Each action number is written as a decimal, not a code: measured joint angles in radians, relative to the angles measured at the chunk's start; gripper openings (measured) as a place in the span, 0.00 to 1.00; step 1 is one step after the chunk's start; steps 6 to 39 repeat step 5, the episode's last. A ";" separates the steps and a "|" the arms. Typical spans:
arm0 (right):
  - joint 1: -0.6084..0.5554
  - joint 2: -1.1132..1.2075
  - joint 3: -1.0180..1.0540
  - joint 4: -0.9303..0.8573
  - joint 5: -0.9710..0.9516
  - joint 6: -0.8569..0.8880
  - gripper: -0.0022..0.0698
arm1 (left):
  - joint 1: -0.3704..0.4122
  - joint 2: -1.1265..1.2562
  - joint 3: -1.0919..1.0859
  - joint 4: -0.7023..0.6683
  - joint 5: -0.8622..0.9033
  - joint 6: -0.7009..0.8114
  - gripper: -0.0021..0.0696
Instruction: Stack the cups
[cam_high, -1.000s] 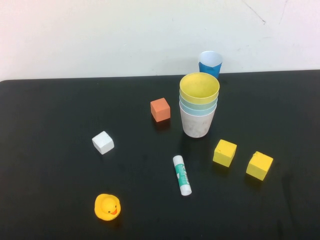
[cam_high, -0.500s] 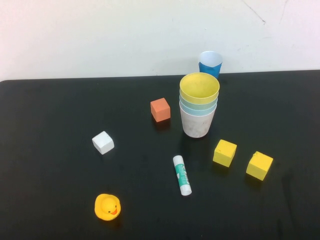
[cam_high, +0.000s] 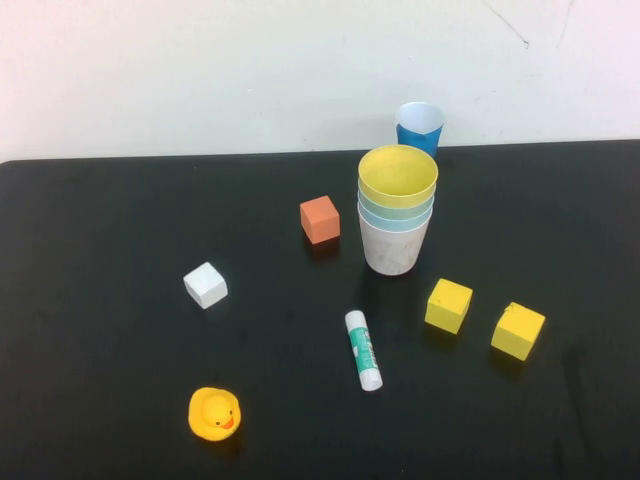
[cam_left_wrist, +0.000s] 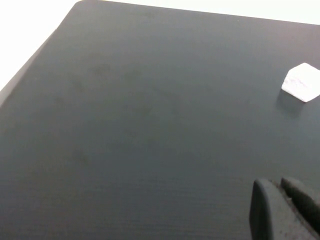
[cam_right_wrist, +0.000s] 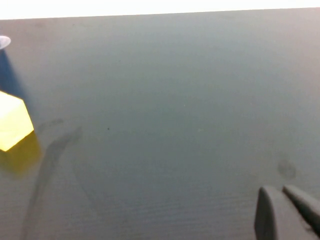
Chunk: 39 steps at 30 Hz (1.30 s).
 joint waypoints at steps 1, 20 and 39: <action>0.000 0.000 0.000 0.000 0.000 0.000 0.03 | 0.000 0.000 0.000 0.000 0.000 0.000 0.03; 0.000 0.000 0.000 0.000 0.000 0.004 0.03 | 0.000 0.000 0.000 0.000 0.000 0.000 0.03; 0.000 0.000 0.000 0.000 0.000 0.004 0.03 | 0.000 0.000 0.000 0.000 0.000 0.000 0.03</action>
